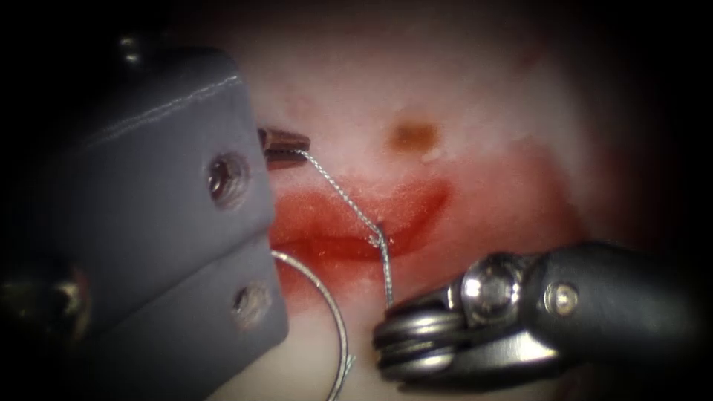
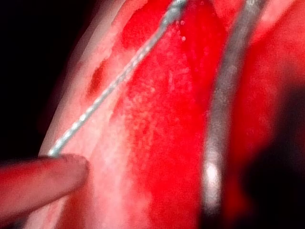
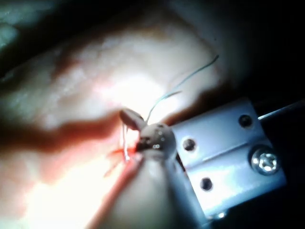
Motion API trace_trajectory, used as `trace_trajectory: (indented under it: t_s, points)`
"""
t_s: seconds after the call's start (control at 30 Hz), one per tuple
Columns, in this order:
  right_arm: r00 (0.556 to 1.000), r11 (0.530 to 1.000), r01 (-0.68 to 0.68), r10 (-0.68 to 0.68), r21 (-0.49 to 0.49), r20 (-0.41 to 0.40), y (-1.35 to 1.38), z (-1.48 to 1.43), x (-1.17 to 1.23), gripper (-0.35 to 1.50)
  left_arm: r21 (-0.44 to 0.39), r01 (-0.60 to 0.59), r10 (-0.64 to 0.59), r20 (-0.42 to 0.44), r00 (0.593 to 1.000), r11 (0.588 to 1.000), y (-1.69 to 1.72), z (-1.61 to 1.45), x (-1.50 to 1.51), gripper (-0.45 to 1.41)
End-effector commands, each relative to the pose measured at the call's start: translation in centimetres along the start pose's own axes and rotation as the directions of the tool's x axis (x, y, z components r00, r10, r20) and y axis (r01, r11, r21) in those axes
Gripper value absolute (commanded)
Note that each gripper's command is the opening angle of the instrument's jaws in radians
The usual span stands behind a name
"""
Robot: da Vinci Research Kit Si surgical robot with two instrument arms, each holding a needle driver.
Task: Wound Closure
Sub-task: Pull the right gripper down and the left gripper up.
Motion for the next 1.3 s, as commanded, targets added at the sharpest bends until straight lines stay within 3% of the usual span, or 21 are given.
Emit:
trace_trajectory:
  t_s: [0.03, 0.37, 0.73, 1.3]
  points:
    - [1.0, 1.0, 0.0, 0.0, -0.004, 0.008, 0.1, -0.07, -0.08, -0.35, -0.008, -0.004, 0.004, 0.011, 1.0, 1.0, 0.16, -0.04, -0.06, -0.45]
    - [0.999, 1.0, -0.01, 0.011, -0.025, 0.045, 0.09, -0.04, -0.06, -0.35, -0.133, 0.043, -0.05, -0.052, 0.997, 0.99, 0.5, 0.19, -0.06, -0.45]
    - [0.999, 1.0, -0.012, 0.014, -0.029, 0.053, 0.1, 0.01, 0.01, -0.35, -0.184, 0.029, -0.048, -0.097, 0.994, 0.983, 0.46, 0.45, 0.01, -0.45]
    - [1.0, 0.999, -0.016, 0.016, -0.03, 0.017, 0.09, 0.05, 0.05, -0.35, -0.209, 0.033, -0.058, -0.118, 0.991, 0.977, 0.52, 0.41, 0.09, -0.45]
